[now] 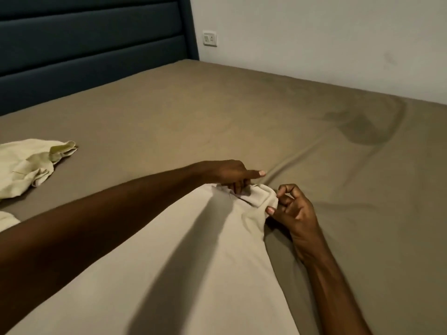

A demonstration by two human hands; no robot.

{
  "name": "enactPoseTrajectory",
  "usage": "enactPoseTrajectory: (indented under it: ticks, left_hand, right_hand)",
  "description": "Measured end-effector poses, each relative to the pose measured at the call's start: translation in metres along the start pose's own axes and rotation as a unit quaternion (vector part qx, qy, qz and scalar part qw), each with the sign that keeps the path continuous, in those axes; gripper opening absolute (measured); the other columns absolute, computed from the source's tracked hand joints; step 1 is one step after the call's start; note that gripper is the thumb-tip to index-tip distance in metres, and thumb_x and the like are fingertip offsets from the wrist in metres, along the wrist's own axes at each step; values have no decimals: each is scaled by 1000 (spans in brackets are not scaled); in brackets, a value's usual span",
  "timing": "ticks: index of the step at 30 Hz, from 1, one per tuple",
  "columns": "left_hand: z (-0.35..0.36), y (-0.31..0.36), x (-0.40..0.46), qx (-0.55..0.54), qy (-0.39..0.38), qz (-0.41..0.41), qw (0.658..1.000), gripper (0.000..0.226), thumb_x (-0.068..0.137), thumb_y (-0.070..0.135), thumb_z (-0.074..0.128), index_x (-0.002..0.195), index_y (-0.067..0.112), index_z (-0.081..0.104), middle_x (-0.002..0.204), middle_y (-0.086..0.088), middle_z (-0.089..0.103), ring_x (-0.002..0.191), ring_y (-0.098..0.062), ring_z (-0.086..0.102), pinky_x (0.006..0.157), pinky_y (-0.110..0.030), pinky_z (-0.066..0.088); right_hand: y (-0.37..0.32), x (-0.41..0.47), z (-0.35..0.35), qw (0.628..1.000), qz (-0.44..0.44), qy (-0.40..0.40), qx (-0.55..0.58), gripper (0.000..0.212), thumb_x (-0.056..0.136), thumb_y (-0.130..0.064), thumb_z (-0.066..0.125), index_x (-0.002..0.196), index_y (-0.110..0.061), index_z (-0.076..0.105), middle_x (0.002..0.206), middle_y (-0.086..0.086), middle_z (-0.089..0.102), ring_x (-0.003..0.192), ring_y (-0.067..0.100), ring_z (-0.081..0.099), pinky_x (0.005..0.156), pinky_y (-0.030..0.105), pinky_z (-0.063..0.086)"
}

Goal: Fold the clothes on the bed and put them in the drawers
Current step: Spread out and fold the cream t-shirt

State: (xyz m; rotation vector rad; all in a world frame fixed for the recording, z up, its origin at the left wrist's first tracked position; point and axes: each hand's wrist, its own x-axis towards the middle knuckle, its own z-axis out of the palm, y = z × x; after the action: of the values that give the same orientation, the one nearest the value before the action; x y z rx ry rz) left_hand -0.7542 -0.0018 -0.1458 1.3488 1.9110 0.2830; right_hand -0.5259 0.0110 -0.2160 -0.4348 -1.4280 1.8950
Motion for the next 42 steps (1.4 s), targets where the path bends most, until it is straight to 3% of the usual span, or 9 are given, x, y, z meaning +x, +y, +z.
enactPoseTrajectory:
  ticks: [5,10,14,19,23,29,34,37,42]
  left_hand:
    - [-15,6,5,-96,-22,102,990,22,93,24,70,82,6,74,72,-8,56,68,-20,47,64,-31,39]
    - [-6,18,16,-171,10,135,976,20,103,27,61,92,13,70,85,-1,65,80,-12,59,71,-25,47]
    - [21,19,30,-129,35,176,975,24,107,28,54,95,12,67,83,6,64,74,-3,57,69,-19,47]
    - [58,20,48,-46,88,196,976,34,107,41,51,85,23,70,72,14,62,67,3,54,72,-23,42]
    - [46,24,41,-140,54,130,980,54,90,65,64,96,13,75,76,3,68,68,-8,60,69,-26,48]
    - [28,10,42,-116,-22,133,984,21,83,23,86,96,8,79,91,-2,78,89,-14,72,84,-28,58]
    - [36,7,53,-279,-14,110,954,8,92,16,74,95,9,76,91,-10,70,85,-21,63,83,-34,51]
    - [42,5,60,-298,-42,94,949,21,89,9,69,108,2,74,106,-15,70,100,-28,63,98,-41,48]
    - [34,30,52,-227,-90,53,968,27,92,28,73,107,7,78,96,-5,76,83,-17,70,80,-29,55]
  right_hand:
    - [-1,1,3,999,9,13,-31,38,88,5,72,114,-3,45,95,9,72,82,17,68,67,30,57]
    - [-2,0,0,965,25,104,-238,39,93,-21,76,124,-30,53,78,9,71,71,30,68,61,42,55]
    - [-6,1,-11,892,33,173,-416,26,87,-36,78,103,-25,60,72,-3,68,68,18,63,62,34,46]
    - [2,4,-18,844,53,196,-496,18,92,-32,70,84,-17,64,80,5,70,81,32,65,64,37,45]
    - [0,7,-24,887,95,231,-387,17,88,-27,75,81,-18,63,74,0,67,75,25,64,62,32,40]
    - [-5,7,-21,948,119,223,-195,15,84,-28,79,94,-21,70,89,-3,79,89,20,74,83,43,59]
    - [-18,4,-19,959,153,174,-161,31,90,-22,78,117,-18,62,91,2,76,51,11,62,44,26,44]
    - [-23,0,-20,973,169,105,-117,36,88,-6,79,117,-17,61,90,3,78,51,4,64,39,19,43]
    - [-16,-4,-23,956,156,40,-247,20,96,-8,69,116,-11,74,85,4,79,54,3,65,44,18,43]
